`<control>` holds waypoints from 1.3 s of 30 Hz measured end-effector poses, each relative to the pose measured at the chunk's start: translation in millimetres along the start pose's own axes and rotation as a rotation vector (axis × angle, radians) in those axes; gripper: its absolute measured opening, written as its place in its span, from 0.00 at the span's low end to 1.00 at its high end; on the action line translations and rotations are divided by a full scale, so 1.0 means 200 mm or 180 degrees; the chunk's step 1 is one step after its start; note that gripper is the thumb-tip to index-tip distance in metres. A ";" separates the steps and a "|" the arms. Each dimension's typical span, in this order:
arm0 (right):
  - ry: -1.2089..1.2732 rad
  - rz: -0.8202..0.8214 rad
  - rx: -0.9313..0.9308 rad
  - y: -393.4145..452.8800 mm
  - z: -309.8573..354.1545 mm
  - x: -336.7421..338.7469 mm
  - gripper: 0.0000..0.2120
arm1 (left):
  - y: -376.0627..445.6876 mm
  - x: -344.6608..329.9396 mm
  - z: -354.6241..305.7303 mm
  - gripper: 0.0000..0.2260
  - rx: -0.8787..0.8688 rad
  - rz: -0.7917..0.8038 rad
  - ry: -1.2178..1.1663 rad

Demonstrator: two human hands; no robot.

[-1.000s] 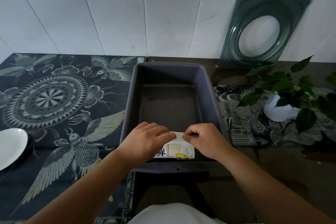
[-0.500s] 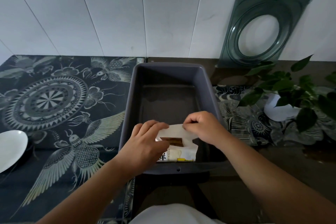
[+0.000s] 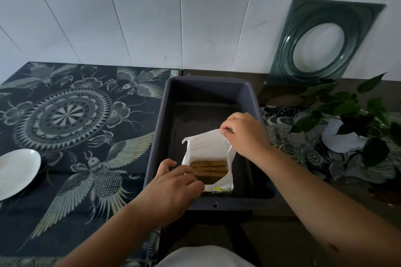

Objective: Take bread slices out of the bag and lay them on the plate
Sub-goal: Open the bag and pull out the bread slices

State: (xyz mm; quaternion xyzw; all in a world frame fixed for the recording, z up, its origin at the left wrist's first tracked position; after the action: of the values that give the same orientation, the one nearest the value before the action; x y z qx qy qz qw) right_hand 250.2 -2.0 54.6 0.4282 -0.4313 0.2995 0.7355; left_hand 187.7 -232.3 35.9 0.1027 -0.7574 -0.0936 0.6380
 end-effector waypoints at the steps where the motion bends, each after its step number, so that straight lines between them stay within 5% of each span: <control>1: -0.0167 -0.0096 0.0182 -0.01 0.03 0.02 0.05 | 0.01 0.01 0.00 0.05 0.0078 0.0012 0.0021; 4: -0.0423 -0.0077 0.1408 -0.07 0.18 0.11 0.09 | 0.06 0.04 0.02 0.03 0.0318 0.0082 0.0238; 6: -0.0315 0.0819 0.1966 -0.13 0.28 0.13 0.06 | 0.10 0.04 0.04 0.08 0.0396 0.0323 0.0461; 9: -0.0954 0.2019 0.1712 -0.18 0.31 0.10 0.07 | 0.17 0.03 0.05 0.14 0.0349 0.0877 0.0719; 14: -0.1355 0.2170 0.1391 -0.12 0.29 0.11 0.10 | 0.28 0.07 0.03 0.11 -0.0731 0.1108 0.1170; 18: -0.1415 0.2514 0.1474 -0.10 0.35 0.05 0.11 | 0.36 0.08 0.01 0.15 -0.1442 0.2025 0.1195; 22: -0.1524 0.2941 0.1389 -0.14 0.32 0.05 0.09 | 0.37 0.04 0.06 0.13 -0.0913 0.2775 0.1014; 25: -0.1606 0.3133 0.1232 -0.17 0.27 0.08 0.08 | 0.36 0.02 0.13 0.17 -0.0661 0.2712 0.1125; 29: -0.1549 0.3507 0.0901 -0.20 0.20 0.11 0.21 | 0.33 -0.01 0.16 0.22 -0.0711 0.2754 0.1297; 39: -0.1329 0.3376 0.0250 -0.09 0.17 0.14 0.29 | 0.37 0.00 0.16 0.22 -0.0345 0.2965 0.1442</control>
State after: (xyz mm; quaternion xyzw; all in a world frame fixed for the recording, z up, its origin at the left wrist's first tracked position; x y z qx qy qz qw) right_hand 264.7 -37.7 81.4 0.2301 -0.7120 0.5526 0.3672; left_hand 153.5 -161.2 51.3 -0.2608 -0.5597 0.1857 0.7643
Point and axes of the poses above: each hand's wrist, its own y-axis towards the middle knuckle, its own x-axis out of the back of the hand, z = x × y, the point moved 2 cm from there along y, towards the middle knuckle, and after that the axes turned 7 degrees about -z, right-handed, at the moved point
